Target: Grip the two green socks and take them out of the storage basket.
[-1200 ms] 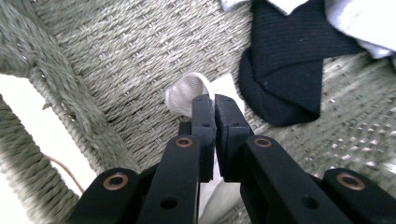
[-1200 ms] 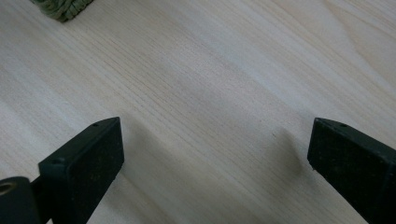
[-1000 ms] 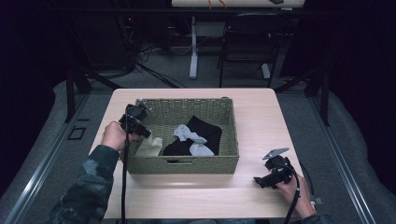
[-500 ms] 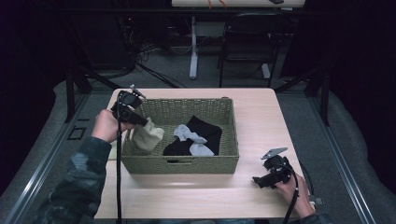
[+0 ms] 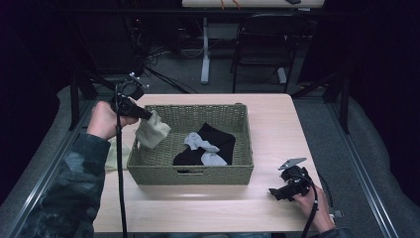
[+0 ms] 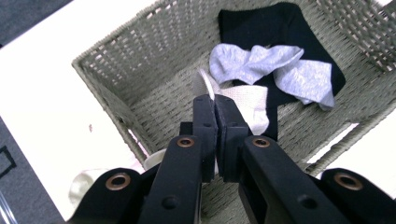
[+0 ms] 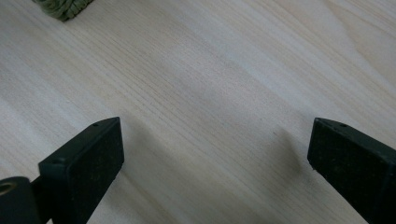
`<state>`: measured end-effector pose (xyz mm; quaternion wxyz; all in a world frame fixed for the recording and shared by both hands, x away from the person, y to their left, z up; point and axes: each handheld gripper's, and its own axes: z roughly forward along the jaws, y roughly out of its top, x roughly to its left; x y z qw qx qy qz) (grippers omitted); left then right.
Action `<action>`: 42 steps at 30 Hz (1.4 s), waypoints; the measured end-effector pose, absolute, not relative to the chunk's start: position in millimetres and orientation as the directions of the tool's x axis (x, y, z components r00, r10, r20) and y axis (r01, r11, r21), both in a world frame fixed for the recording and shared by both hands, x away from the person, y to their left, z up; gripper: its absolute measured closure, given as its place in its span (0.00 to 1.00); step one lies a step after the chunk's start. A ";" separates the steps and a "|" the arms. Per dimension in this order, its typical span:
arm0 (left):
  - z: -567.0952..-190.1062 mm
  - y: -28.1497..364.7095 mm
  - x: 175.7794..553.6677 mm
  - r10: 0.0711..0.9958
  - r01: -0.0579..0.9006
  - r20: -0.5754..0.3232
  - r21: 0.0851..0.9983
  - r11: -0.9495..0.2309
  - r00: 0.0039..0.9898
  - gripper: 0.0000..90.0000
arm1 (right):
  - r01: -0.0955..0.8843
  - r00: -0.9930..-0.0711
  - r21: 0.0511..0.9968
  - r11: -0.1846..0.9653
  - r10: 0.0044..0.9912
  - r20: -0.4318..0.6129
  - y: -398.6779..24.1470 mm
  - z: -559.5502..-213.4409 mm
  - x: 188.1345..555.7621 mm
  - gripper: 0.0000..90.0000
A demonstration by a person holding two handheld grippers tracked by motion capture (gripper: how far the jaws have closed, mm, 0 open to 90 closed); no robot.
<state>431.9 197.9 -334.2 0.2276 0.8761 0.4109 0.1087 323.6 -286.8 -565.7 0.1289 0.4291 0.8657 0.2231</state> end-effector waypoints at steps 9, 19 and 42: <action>-307.0 207.3 430.7 0.785 0.660 0.022 0.527 -0.535 0.619 0.98 | 0.688 -0.599 0.487 0.538 0.800 -0.038 -286.8 -565.8 324.0 0.03; -283.6 235.9 425.2 0.825 0.669 0.047 0.561 -0.489 0.563 0.98 | 0.686 -0.603 0.491 0.537 0.797 -0.030 -286.0 -566.3 324.5 0.03; -326.1 325.7 424.3 0.933 0.792 0.023 0.521 -0.317 0.358 0.98 | 0.685 -0.601 0.495 0.535 0.799 -0.031 -285.0 -566.8 325.8 0.03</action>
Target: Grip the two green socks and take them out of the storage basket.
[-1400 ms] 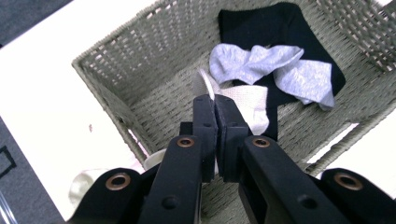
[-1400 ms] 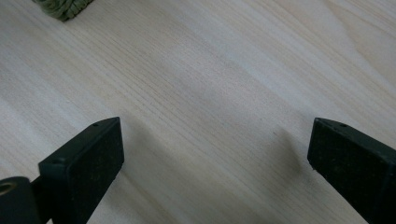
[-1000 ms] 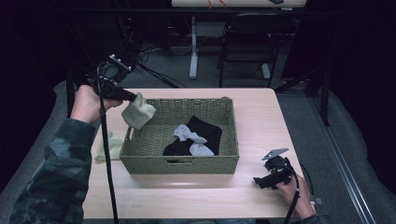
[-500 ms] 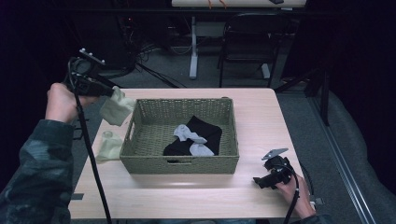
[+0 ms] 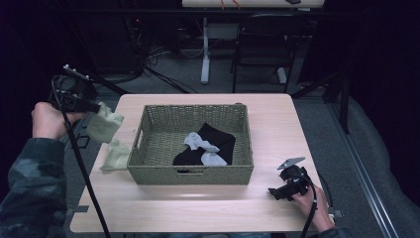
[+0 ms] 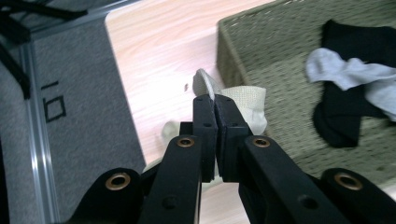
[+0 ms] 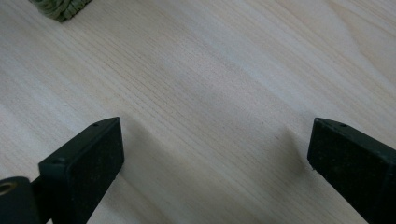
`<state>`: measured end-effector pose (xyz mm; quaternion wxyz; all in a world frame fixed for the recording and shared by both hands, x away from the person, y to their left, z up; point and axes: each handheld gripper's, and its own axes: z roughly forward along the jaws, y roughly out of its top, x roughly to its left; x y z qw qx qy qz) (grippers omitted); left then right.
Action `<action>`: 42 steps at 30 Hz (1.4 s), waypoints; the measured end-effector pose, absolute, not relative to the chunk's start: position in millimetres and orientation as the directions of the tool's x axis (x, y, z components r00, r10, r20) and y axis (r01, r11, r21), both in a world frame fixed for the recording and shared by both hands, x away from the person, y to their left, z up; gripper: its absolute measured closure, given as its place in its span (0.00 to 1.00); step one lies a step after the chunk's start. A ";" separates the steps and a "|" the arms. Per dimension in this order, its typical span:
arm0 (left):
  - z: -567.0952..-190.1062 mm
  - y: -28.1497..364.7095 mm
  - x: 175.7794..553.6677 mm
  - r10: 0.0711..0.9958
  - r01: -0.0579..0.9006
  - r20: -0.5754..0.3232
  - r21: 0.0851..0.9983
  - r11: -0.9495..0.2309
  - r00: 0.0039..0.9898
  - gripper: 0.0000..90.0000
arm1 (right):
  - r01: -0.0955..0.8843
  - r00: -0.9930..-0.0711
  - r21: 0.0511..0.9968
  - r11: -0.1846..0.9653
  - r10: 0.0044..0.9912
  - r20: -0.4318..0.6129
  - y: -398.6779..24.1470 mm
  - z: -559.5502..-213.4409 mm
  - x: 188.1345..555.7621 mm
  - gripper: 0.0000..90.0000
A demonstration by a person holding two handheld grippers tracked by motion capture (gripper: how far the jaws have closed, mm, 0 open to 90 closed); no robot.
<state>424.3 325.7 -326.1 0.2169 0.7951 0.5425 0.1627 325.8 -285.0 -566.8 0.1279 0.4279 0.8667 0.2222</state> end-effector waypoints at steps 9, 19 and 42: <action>-375.5 340.8 435.1 0.955 0.847 0.009 0.460 -0.268 0.297 0.98 | 0.683 -0.603 0.494 0.538 0.797 -0.035 -285.3 -567.3 326.0 0.03; -441.2 350.1 454.1 0.963 0.893 -0.079 0.401 -0.205 0.257 0.98 | 0.684 -0.598 0.500 0.531 0.801 -0.033 -286.3 -567.4 326.1 0.03; -450.2 344.8 407.6 0.953 0.801 -0.122 0.577 -0.158 0.276 0.09 | 0.688 -0.596 0.500 0.525 0.803 -0.024 -286.9 -567.8 326.0 0.03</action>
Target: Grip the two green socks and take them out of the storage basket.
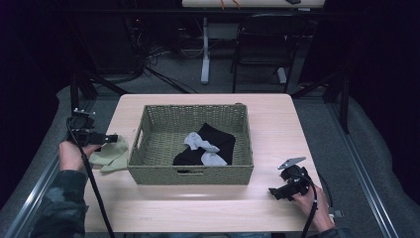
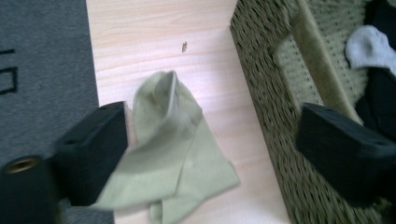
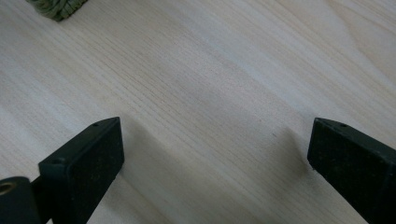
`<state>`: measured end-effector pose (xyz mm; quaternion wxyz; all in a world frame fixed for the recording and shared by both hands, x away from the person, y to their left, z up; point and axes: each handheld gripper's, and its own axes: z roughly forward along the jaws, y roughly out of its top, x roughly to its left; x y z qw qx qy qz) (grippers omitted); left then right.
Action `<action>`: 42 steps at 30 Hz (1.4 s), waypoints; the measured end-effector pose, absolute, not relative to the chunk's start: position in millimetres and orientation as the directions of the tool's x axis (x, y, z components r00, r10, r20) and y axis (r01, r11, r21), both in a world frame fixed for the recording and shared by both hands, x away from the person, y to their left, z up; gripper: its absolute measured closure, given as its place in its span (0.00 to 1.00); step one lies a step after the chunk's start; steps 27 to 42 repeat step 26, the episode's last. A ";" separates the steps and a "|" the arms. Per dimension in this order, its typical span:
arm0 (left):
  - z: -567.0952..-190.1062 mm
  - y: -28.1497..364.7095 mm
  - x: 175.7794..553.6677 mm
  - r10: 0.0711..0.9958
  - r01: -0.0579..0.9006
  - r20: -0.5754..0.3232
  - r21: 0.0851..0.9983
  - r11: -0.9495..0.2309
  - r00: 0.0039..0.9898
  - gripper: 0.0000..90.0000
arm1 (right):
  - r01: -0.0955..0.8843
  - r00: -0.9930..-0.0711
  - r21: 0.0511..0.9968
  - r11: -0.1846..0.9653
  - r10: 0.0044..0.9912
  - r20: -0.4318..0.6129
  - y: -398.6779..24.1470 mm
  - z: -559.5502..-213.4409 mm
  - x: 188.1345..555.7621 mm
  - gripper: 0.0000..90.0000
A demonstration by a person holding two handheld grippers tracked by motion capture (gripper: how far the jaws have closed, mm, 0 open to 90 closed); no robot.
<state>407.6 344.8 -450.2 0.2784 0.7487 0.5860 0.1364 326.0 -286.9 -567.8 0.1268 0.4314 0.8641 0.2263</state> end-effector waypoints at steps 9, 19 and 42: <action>-465.7 329.2 353.6 0.948 0.760 -0.080 0.620 -0.194 0.307 0.00 | 0.682 -0.590 0.513 0.521 0.807 -0.034 -288.2 -565.8 324.8 0.03; -508.1 308.6 298.2 0.968 0.712 0.016 0.675 -0.194 0.249 0.00 | 0.669 -0.592 0.538 0.513 0.805 -0.032 -288.9 -563.4 323.7 0.03; -525.5 315.3 304.3 0.972 0.729 -0.001 0.662 -0.176 0.236 0.00 | 0.658 -0.595 0.546 0.518 0.802 -0.044 -288.1 -561.5 323.5 0.03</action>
